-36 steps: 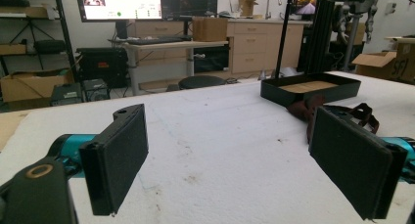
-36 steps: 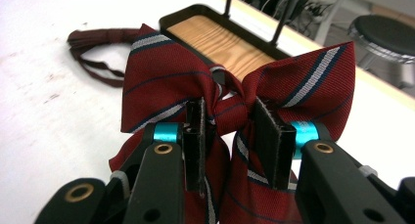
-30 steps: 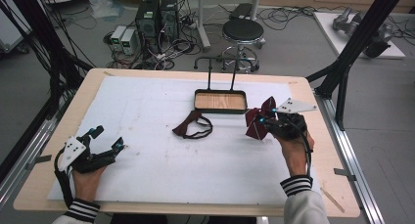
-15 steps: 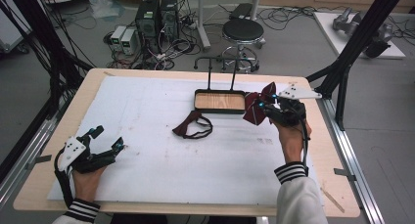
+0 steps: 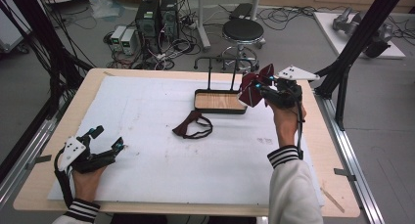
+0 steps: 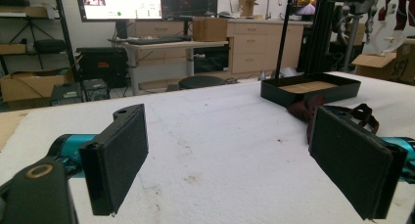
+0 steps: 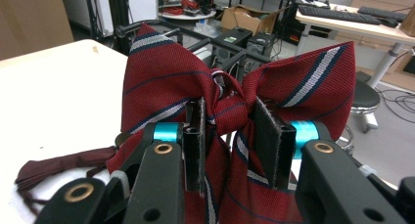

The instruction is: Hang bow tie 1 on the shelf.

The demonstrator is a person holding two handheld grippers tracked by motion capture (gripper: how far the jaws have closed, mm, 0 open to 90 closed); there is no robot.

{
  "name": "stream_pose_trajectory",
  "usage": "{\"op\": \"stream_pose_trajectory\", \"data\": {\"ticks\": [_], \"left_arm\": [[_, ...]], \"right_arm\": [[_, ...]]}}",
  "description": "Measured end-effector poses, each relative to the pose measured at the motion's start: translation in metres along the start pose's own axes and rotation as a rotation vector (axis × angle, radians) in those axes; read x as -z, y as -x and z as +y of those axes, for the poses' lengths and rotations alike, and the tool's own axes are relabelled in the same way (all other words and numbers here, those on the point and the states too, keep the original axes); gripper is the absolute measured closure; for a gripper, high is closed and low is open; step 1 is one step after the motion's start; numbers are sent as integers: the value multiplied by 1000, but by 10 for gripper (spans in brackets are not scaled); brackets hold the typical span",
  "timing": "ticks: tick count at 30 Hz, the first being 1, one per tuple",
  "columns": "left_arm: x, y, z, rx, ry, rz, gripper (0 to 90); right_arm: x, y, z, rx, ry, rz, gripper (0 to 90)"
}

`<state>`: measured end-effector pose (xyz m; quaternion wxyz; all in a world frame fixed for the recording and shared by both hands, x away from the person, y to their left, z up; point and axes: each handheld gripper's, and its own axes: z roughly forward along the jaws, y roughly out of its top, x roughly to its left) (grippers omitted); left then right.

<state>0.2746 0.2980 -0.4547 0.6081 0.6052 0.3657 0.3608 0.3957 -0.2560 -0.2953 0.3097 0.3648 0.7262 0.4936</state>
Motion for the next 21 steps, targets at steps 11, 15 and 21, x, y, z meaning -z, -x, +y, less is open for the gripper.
{"op": "stream_pose_trajectory", "data": {"ticks": [11,15,21], "left_arm": [[0,0,0,10,5,2,150],[0,-1,0,11,3,4,150],[0,-1,0,13,3,4,150]], "right_arm": [[-20,11,23,-22,20,-37,676],[-26,16,28,-32,23,-51,676],[-33,26,33,-35,6,-88,675]]}}
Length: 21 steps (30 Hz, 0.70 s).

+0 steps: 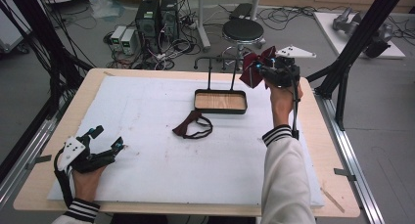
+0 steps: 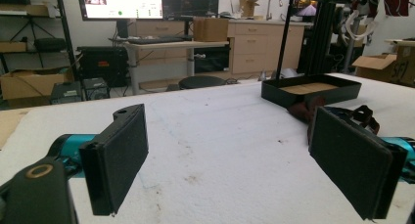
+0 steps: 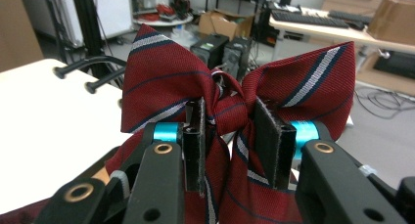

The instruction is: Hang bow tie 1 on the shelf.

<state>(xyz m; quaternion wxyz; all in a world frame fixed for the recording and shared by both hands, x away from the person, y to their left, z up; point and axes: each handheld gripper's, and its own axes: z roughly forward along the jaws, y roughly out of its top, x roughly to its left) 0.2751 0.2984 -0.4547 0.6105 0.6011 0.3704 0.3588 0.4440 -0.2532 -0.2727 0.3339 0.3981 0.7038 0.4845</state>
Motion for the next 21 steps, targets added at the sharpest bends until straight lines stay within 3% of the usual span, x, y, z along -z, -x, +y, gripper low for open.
{"op": "stream_pose_trajectory", "data": {"ticks": [10,13,21], "left_arm": [[0,0,0,3,-3,1,151],[0,0,0,1,-3,1,151],[0,0,0,0,-4,0,150]], "right_arm": [[-7,16,-7,-37,-9,-74,672],[-9,17,-8,-29,-13,-95,672],[-13,26,-19,-54,-68,-120,671]]}}
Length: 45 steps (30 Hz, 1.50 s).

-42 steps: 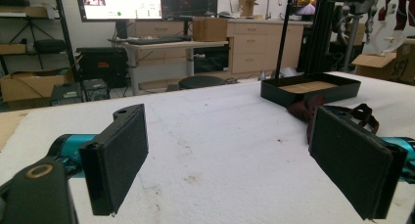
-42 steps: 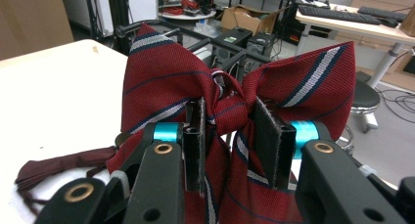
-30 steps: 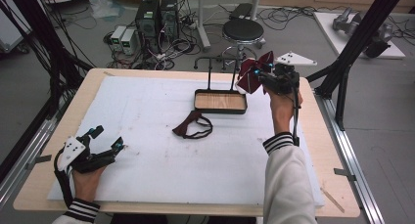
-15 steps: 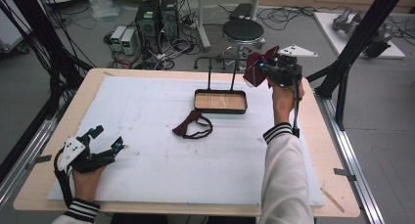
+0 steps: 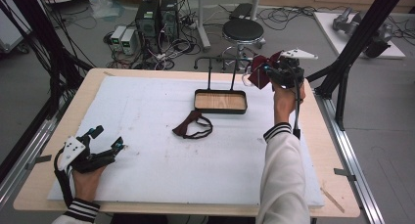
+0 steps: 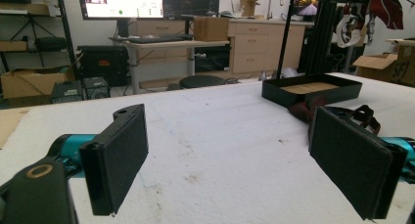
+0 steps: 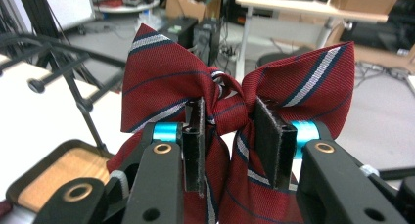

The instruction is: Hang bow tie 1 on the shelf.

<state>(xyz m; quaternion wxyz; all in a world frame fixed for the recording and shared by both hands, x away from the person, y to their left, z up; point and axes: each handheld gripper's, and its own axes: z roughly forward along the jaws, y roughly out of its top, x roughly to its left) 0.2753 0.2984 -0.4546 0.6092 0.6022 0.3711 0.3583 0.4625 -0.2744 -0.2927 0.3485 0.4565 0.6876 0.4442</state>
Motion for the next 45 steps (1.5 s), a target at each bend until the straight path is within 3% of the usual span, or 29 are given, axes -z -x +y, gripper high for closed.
{"op": "stream_pose_trajectory", "data": {"ticks": [5,8,10,11,12,15,18,20,23,34,37,38,40,45], "left_arm": [[0,0,0,-1,1,-1,150],[0,0,0,-2,2,0,150],[0,0,0,-3,0,0,151],[0,0,0,-5,0,0,151],[0,0,0,-5,0,0,150],[0,0,0,-5,-1,0,150],[0,0,0,-6,-1,1,150],[0,0,0,-6,0,1,151],[0,1,0,-7,0,2,151],[0,1,0,-6,1,1,151],[0,1,0,-6,2,0,151],[0,1,0,-6,2,0,150],[0,1,0,-6,2,0,150],[0,1,0,-6,3,0,151]], "right_arm": [[-5,6,-7,-20,-78,-16,670],[-6,8,-12,-25,-90,-21,670],[-5,9,-21,-14,-68,-42,670],[-8,13,-28,-49,-129,-16,669],[-9,14,-30,-53,-140,-7,668],[-11,13,-31,-36,-139,31,668],[-14,8,-30,3,-147,38,666],[-15,7,-30,5,-156,44,666],[-23,5,-36,4,-212,62,665],[-29,0,-38,17,-235,95,631],[-32,-1,-39,-10,-229,130,254],[-33,-1,-39,-28,-230,137,187],[-33,-2,-38,-45,-243,154,114],[-26,-3,-36,-44,-245,187,110]]}}
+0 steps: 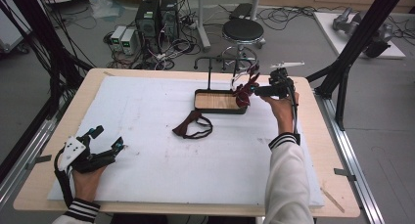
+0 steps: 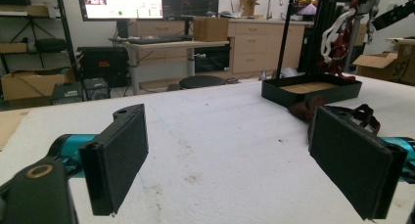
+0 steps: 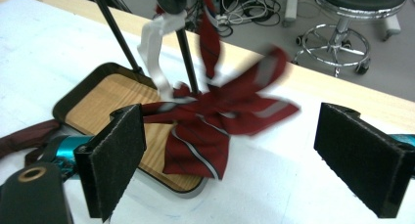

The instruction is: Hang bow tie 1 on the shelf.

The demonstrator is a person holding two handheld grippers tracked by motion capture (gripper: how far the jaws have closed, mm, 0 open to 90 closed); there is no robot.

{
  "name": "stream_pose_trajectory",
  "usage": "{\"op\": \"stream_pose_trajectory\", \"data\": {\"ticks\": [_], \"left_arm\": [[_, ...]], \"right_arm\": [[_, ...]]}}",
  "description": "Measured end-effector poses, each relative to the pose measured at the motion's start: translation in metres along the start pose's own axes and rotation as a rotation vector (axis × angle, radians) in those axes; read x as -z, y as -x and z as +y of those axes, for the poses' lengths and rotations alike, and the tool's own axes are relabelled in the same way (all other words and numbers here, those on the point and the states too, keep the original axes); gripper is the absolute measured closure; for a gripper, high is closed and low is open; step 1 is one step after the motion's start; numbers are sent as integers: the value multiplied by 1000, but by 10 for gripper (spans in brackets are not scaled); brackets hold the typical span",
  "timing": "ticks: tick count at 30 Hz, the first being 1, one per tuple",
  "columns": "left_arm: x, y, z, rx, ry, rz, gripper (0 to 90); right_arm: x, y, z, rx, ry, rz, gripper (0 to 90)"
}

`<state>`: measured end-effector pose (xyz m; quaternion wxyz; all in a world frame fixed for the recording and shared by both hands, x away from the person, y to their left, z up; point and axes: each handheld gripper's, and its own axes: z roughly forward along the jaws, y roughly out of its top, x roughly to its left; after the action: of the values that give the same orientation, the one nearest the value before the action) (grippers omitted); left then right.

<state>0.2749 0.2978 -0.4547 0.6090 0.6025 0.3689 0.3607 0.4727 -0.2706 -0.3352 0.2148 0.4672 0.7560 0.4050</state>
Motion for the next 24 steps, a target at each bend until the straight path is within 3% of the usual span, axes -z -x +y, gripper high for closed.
{"op": "stream_pose_trajectory", "data": {"ticks": [7,12,15,21,24], "left_arm": [[0,0,0,0,-1,-2,151],[0,0,0,0,1,-3,150],[0,0,0,0,1,-2,150],[0,0,0,-3,1,-4,150],[1,0,0,-6,11,-4,150]], "right_arm": [[18,-9,5,19,29,8,110],[43,-22,7,28,80,42,110],[59,-29,-3,44,182,53,111],[81,-34,-27,19,228,76,110],[98,-39,-47,18,263,95,110]]}}
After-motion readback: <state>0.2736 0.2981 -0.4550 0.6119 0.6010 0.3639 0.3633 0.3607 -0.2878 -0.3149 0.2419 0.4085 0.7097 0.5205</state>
